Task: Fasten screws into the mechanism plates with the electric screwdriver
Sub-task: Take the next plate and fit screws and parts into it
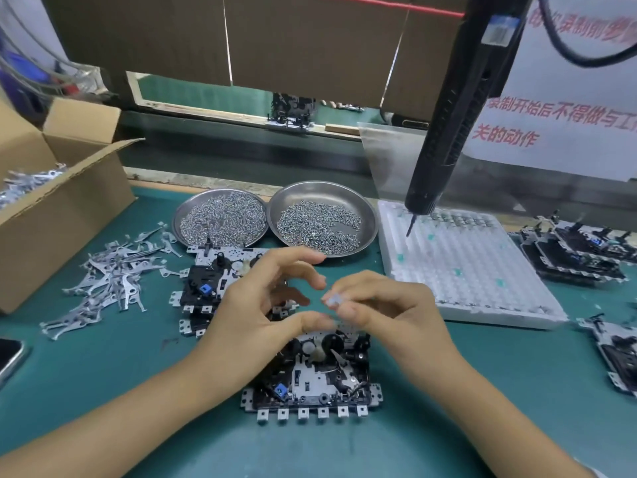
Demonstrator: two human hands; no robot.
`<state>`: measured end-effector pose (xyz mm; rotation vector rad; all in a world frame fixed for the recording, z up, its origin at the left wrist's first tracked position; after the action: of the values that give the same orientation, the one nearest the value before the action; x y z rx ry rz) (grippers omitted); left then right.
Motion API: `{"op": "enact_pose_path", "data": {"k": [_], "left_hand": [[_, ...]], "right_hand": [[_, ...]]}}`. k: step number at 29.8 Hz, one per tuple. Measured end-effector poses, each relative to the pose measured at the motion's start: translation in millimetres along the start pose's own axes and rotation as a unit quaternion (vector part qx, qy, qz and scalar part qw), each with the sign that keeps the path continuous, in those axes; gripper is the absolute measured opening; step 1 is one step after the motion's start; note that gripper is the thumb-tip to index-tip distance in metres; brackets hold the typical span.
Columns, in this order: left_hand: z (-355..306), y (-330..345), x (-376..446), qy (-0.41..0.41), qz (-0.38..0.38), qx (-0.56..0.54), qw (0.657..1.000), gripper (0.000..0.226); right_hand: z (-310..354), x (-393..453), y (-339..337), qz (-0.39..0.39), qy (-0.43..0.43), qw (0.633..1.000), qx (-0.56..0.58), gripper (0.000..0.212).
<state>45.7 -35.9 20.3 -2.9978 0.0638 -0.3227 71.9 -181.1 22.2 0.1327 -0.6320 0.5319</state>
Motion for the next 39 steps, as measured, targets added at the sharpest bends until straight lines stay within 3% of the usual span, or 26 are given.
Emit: {"op": "enact_pose_path", "data": {"k": [3, 6, 8, 12, 21, 28, 39], "left_hand": [[-2.6, -1.3, -0.7, 0.001, -0.006, 0.099, 0.995, 0.037], [-0.1, 2.4, -2.5, -0.041, 0.034, 0.088, 0.995, 0.023], [1.4, 2.4, -1.8, -0.070, 0.040, 0.070, 0.994, 0.021], [2.1, -0.6, 2.4, -0.110, 0.053, 0.050, 0.991, 0.015], [3.5, -5.2, 0.4, -0.136, 0.048, 0.052, 0.988, 0.017], [4.7, -5.4, -1.0, -0.153, 0.059, 0.080, 0.983, 0.009], [12.6, 1.2, -9.6, -0.275, 0.221, 0.142, 0.925, 0.011]], "right_hand": [[10.0, 0.9, -3.9, 0.019, -0.089, 0.980, -0.179, 0.005], [19.9, -1.9, 3.0, 0.064, -0.184, 0.941, -0.277, 0.006], [21.0, -4.4, 5.3, 0.081, -0.201, 0.924, -0.315, 0.009], [13.7, -2.9, 0.9, 0.072, -0.134, 0.937, -0.316, 0.008], [-2.6, -4.5, -4.5, 0.054, 0.046, 0.982, -0.173, 0.011], [-3.2, -5.4, -3.3, 0.111, 0.125, 0.972, -0.163, 0.024], [1.7, -12.4, 7.7, 0.188, 0.156, 0.949, -0.202, 0.019]]}}
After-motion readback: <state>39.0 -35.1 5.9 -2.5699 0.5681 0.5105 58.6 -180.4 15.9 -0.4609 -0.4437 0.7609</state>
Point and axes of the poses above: each hand's wrist, its own x-axis towards the middle knuckle, its own y-axis out of the palm, z = x × y, the point moved 6 cm from there along x, towards the middle knuckle, and after that the axes turned 15 degrees about -y, right-handed, at the moved point
